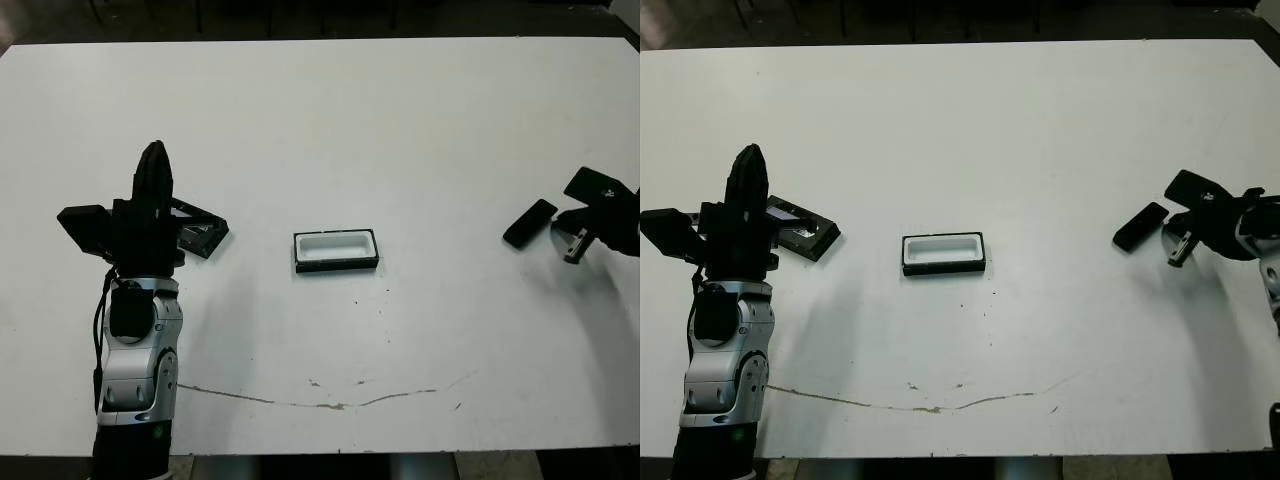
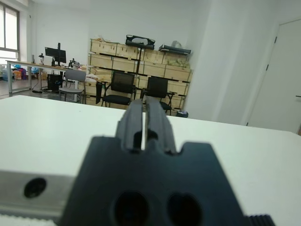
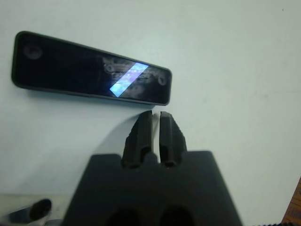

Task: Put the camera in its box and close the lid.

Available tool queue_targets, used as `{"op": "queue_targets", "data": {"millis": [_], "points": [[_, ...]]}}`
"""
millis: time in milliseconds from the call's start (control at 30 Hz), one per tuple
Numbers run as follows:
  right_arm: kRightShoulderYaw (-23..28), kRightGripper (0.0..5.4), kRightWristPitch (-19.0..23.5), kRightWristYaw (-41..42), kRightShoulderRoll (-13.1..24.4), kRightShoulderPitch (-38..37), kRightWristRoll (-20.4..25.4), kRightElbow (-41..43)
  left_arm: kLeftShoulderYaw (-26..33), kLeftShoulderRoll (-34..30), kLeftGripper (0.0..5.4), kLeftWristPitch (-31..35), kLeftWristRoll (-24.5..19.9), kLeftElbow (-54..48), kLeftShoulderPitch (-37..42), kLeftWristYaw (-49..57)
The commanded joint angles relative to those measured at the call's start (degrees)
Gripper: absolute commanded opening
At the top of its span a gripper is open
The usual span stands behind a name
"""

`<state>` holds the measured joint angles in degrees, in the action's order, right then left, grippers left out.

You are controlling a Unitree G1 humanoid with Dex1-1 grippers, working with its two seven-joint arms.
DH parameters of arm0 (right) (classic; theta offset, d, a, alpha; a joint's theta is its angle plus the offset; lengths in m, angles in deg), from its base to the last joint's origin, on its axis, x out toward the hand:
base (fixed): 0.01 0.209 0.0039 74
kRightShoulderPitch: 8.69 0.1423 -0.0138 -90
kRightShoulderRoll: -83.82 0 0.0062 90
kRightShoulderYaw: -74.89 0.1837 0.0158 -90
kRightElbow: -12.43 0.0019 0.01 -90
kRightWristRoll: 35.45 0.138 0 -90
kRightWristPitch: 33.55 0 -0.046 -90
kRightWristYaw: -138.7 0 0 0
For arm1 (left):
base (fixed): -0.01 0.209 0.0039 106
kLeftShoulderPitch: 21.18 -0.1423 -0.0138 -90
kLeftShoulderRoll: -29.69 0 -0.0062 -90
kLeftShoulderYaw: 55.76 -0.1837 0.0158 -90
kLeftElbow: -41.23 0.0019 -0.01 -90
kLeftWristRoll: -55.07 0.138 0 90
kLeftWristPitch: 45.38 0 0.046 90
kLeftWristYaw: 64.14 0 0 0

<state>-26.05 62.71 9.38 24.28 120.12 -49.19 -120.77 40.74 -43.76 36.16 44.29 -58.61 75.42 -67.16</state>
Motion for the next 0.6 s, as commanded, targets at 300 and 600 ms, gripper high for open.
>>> {"op": "queue_targets", "data": {"millis": [300,600], "points": [[-2.63,0.0,-1.65,-2.09,-2.73,1.1,-2.22,-8.7,0.07,-0.26,0.01,0.94,-0.43,-0.01,-1.48,-0.31],[-2.83,0.0,-1.18,-1.76,-5.98,2.42,-1.38,-7.07,-0.31,0.01,0.01,1.53,-0.01,-0.44,-1.67,0.13]]}}
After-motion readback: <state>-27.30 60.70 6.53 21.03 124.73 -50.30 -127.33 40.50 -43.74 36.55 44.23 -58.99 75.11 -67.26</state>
